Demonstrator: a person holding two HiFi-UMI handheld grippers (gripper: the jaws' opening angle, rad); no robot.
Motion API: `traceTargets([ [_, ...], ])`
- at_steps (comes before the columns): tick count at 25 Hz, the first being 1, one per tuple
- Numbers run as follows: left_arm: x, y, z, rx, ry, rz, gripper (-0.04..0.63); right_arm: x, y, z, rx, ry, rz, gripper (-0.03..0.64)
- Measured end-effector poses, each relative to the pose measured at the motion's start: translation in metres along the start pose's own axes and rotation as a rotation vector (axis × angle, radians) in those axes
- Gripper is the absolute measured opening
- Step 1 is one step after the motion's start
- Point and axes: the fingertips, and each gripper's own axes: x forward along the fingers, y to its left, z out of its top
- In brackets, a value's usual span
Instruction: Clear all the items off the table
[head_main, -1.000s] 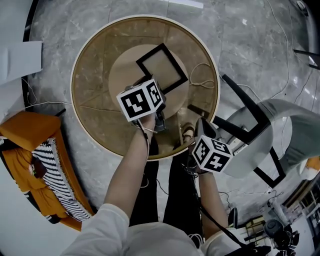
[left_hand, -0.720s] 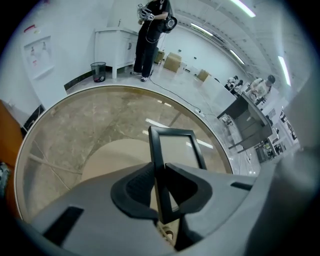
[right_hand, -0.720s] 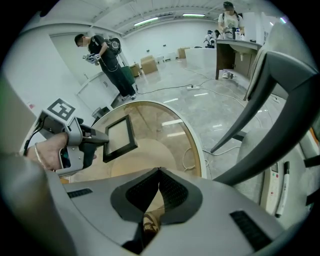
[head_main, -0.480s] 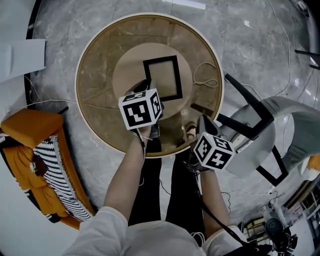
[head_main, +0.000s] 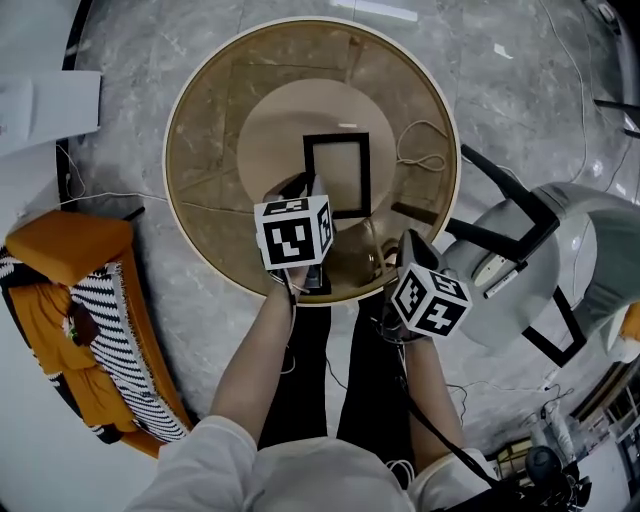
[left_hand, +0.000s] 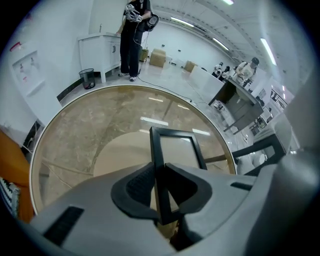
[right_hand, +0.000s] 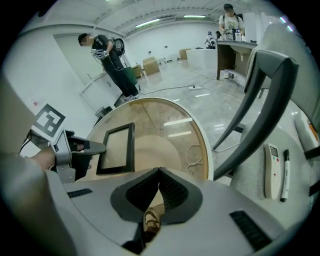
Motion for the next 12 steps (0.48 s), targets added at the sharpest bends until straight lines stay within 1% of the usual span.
traceTargets([
  [5,0.003,0.003,-0.022,0.049,0.049,0.007,0.071,-0.002,0.003,-0.010,-0.008,0.003,0.006,0.025],
  [9,0.011,0.008,-0.027,0.049,0.092,0.011,0.077,-0.002,0.005,-0.011,-0.012,0.003,0.005,0.025],
  [12,0.014,0.008,-0.026,0.061,0.095,0.024,0.084,-0.002,0.003,-0.012,-0.015,0.003,0.004,0.025],
])
